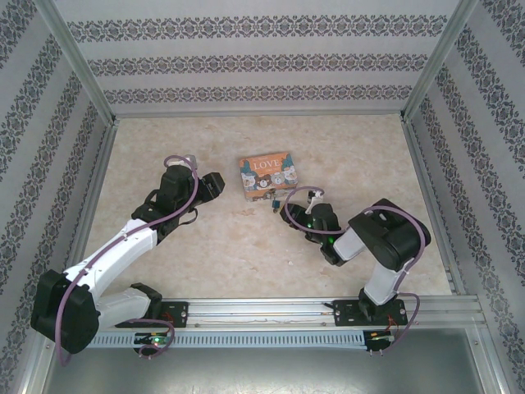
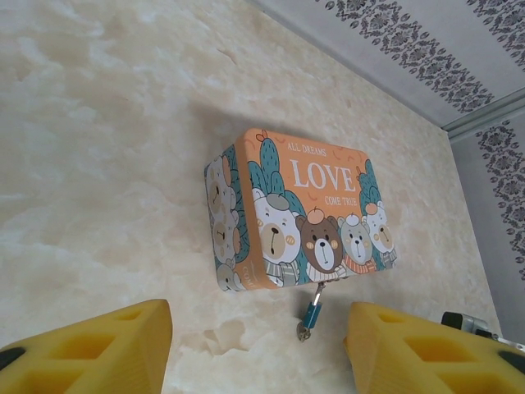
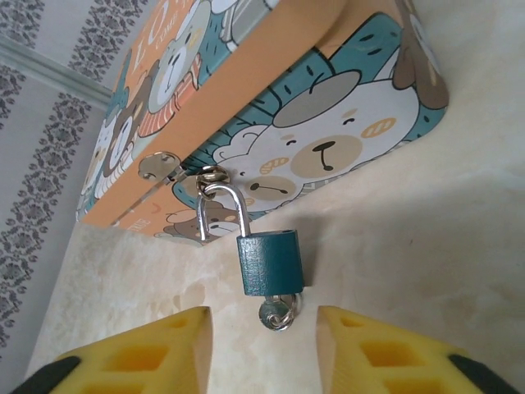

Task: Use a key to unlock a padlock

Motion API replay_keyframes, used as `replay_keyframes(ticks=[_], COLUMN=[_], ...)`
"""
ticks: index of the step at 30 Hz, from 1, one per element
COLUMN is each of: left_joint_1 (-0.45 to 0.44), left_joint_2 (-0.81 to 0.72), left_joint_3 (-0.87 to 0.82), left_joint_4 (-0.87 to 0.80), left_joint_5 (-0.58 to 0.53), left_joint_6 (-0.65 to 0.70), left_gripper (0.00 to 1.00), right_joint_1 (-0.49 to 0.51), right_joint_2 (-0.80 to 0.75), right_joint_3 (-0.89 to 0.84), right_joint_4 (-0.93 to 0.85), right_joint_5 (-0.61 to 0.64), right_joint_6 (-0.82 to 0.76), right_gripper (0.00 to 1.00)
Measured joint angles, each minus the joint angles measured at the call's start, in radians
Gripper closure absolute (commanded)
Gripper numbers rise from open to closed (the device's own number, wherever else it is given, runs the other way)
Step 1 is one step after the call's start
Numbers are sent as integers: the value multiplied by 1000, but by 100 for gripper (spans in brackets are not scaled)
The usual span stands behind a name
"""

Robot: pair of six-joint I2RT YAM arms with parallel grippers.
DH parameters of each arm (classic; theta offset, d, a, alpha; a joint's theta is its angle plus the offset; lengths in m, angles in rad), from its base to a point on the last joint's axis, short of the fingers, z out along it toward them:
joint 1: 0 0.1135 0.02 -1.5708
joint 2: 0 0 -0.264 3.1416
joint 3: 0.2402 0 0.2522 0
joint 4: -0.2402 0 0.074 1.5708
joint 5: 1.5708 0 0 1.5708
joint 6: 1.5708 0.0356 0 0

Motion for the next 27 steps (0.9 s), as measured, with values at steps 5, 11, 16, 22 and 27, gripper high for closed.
replay_keyframes(ticks=[5,11,16,22,27], left_joint_1=[5,34,72,84,84], left_joint_2=[0,12,73,174,248], left_joint_3=[0,0,5,122,233], left_joint_4=[0,3,5,-33,-43], left_joint_5=[6,34,79,136,188], left_joint_6=[19,47,77,149,200], left_gripper=[34,25,13,0,0], right_joint_1=[0,0,-13,-34,-51], right_joint_2=[-80,-198,-230,-235,-238], right_joint_3=[-11,-11,7,51,74], right_joint_4=[-72,-166,-237,-279,-282], right_joint_5=[9,34,36,45,45], right_joint_6=[-21,-71,-114,-142,-150], right_gripper=[41,17,2,2,2])
